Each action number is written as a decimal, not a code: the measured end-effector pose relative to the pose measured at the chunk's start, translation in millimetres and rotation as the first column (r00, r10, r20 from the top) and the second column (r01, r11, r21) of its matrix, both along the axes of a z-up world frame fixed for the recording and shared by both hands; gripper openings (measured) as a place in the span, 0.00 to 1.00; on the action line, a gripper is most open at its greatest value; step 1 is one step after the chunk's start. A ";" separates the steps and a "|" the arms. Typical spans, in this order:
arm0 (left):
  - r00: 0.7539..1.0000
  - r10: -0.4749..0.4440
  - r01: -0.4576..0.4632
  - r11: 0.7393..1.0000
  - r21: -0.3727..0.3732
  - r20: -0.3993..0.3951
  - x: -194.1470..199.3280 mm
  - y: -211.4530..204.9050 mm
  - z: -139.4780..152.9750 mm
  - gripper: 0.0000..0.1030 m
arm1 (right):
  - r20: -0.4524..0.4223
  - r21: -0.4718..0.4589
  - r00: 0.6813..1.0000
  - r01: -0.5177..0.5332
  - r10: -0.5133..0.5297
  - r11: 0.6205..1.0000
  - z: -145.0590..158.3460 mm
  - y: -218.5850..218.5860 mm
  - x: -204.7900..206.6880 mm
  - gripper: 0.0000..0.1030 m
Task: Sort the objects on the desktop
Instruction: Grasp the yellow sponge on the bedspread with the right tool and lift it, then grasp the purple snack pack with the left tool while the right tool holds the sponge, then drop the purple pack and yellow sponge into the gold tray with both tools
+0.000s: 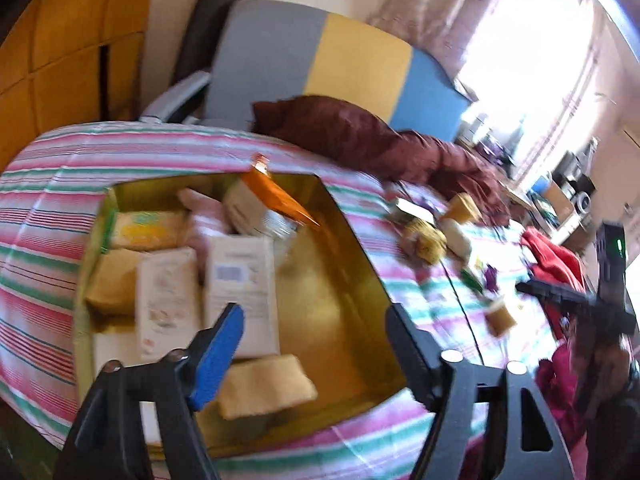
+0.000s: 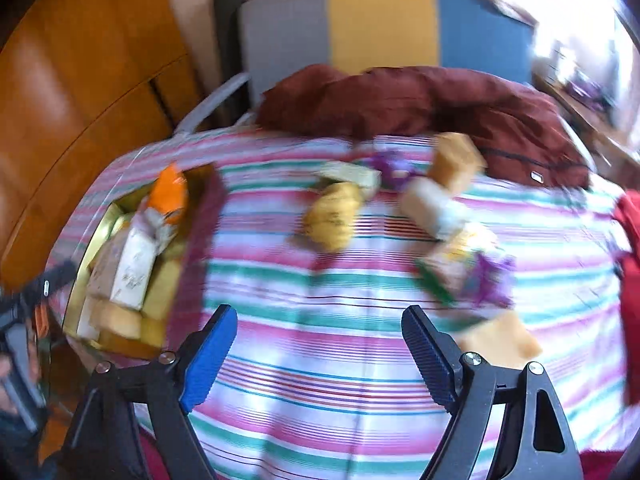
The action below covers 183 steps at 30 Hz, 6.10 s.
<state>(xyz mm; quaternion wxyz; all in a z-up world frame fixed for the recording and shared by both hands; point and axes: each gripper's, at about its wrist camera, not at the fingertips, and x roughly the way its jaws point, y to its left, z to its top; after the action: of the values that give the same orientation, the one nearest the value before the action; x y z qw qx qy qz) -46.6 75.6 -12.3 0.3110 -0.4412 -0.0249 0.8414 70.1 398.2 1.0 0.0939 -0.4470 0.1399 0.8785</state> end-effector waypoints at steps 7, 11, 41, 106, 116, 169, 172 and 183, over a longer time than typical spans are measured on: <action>0.991 -0.132 0.131 0.991 0.024 0.032 22.4 37.1 -3.2 0.67 | 0.034 -0.049 0.972 0.234 -0.233 0.971 4.0 84.3 30.3 0.82; 0.977 -0.207 0.207 0.978 0.006 0.045 34.5 57.5 -5.8 0.68 | 0.083 -0.076 0.956 0.289 -0.283 0.954 -8.2 114.7 35.1 0.82; 0.899 -0.423 0.431 0.901 -0.049 0.114 69.0 140.6 -22.9 0.74 | 0.321 -0.106 0.917 0.283 -0.237 0.953 -88.4 119.8 9.6 0.67; 0.721 -0.690 0.679 0.690 -0.252 0.053 57.0 448.2 -87.4 0.41 | -0.007 -0.294 0.826 0.537 -0.563 0.791 -23.8 190.2 88.8 0.66; 0.780 -0.626 0.617 0.769 -0.168 -0.004 58.8 386.3 -40.7 0.41 | -0.045 -0.291 0.867 0.464 -0.496 0.837 -20.3 180.3 77.7 0.66; 0.971 0.240 -0.240 0.971 0.001 0.001 -69.1 -91.4 -17.2 0.67 | -0.019 -0.208 0.919 -0.390 0.395 0.897 -27.3 -169.9 -74.1 0.85; 0.974 0.225 -0.226 0.974 -0.023 -0.037 -47.3 -83.8 -11.1 0.67 | -0.009 -0.194 0.921 -0.384 0.390 0.903 -27.7 -168.0 -69.5 0.85; 0.974 0.173 -0.187 0.979 -0.083 -0.148 3.6 -50.2 8.0 0.67 | -0.018 -0.123 0.939 -0.343 0.343 0.931 -16.2 -146.0 -50.9 0.85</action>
<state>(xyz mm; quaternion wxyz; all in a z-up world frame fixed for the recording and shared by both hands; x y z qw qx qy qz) -43.0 25.4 -4.2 0.2128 -0.3917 -0.0024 0.8951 19.2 252.2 -15.3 -0.0887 -0.4711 0.1140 0.8702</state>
